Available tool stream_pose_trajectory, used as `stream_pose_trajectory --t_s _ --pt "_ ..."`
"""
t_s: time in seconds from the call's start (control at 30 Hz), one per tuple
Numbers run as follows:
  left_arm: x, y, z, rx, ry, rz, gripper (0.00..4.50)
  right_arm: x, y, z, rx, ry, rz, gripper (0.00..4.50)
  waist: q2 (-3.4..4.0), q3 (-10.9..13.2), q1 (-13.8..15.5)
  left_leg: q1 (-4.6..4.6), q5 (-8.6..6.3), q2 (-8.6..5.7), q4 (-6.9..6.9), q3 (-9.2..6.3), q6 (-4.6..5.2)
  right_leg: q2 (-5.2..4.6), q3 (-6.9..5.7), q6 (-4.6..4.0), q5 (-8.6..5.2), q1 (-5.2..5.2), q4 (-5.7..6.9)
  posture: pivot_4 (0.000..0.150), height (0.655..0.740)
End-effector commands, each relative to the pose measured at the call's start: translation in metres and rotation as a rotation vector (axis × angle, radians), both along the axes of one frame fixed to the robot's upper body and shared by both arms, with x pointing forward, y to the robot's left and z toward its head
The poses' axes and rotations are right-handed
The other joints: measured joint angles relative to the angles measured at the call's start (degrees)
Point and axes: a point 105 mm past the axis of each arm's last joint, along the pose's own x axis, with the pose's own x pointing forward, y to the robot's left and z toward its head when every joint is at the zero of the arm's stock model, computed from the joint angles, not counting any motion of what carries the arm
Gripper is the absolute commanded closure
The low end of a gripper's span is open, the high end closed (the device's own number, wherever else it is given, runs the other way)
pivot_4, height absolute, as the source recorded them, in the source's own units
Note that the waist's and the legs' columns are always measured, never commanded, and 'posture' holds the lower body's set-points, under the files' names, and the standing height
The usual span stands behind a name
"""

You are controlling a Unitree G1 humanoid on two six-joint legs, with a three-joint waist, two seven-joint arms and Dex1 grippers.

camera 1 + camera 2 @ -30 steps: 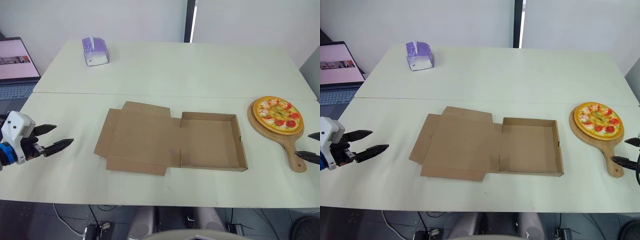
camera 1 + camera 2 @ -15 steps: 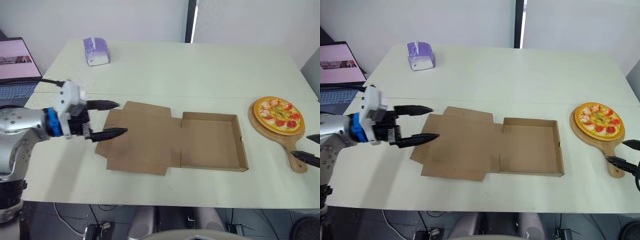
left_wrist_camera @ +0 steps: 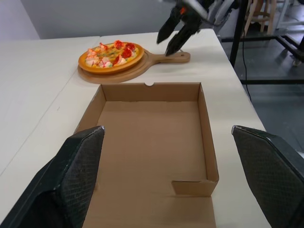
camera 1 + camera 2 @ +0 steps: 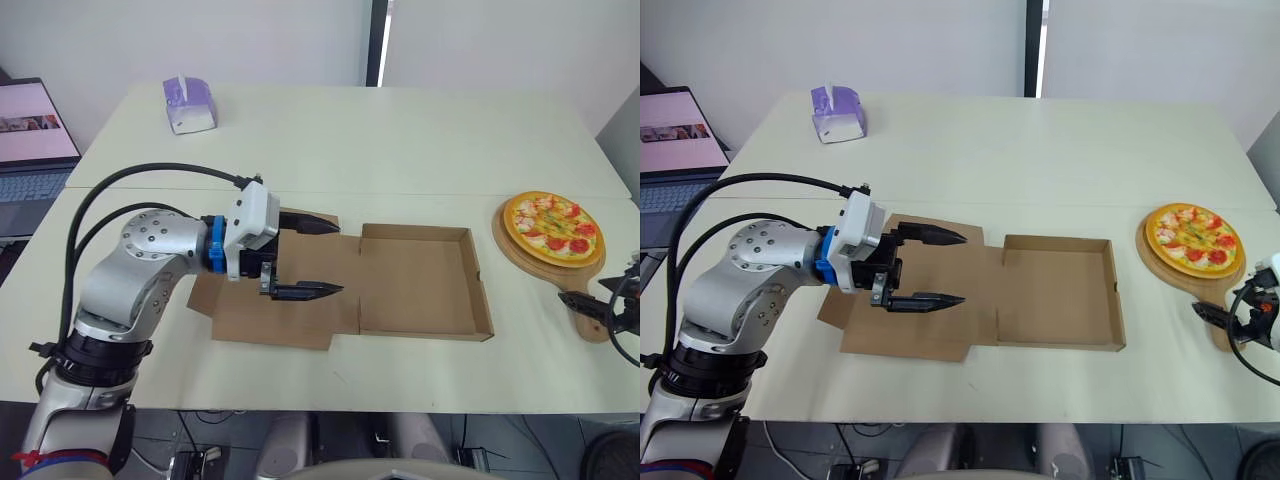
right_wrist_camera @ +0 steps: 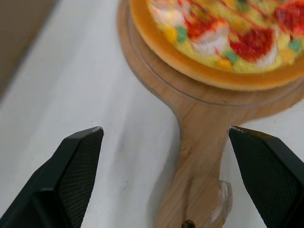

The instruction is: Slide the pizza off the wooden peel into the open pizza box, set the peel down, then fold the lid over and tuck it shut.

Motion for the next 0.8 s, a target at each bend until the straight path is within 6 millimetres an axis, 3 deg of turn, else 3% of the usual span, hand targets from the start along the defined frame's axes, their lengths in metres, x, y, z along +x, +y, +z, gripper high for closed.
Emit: stream_pose_trajectory --t_s 0.03,0.3,0.57,0.8 --pt "-0.009 -0.010 0.012 -0.019 -0.060 -0.039 0.03 0.008 -0.015 -0.001 -0.035 -0.015 -0.078 0.00 0.00 0.0 0.1 0.00 0.00 -0.01 0.01 0.00 0.00 -0.01 0.00 0.00 0.00 0.00 -0.01 0.150 0.7251" --pt "-0.014 -0.013 0.015 -0.025 -0.071 -0.029 0.03 0.019 -0.029 -0.011 0.005 0.009 -0.133 0.00 0.02 0.0 0.0 0.01 0.00 0.00 0.01 0.01 0.00 0.00 0.02 0.00 0.00 0.00 0.02 0.150 0.7251" --pt "-0.014 -0.020 0.026 -0.061 -0.077 -0.039 0.03 0.028 -0.020 -0.032 0.050 0.078 -0.058 0.00 -0.29 -0.2 -0.4 0.04 0.00 0.02 0.03 0.05 0.00 0.01 0.02 0.00 0.00 0.05 0.02 0.150 0.7251" --pt "-0.012 -0.018 0.025 -0.054 -0.076 -0.033 0.00 0.029 -0.018 -0.042 0.044 0.081 -0.036 2.18 -0.73 -0.5 -0.5 0.17 0.00 0.05 0.03 0.04 0.00 0.02 0.01 0.01 0.00 0.19 -0.01 0.150 0.7251"
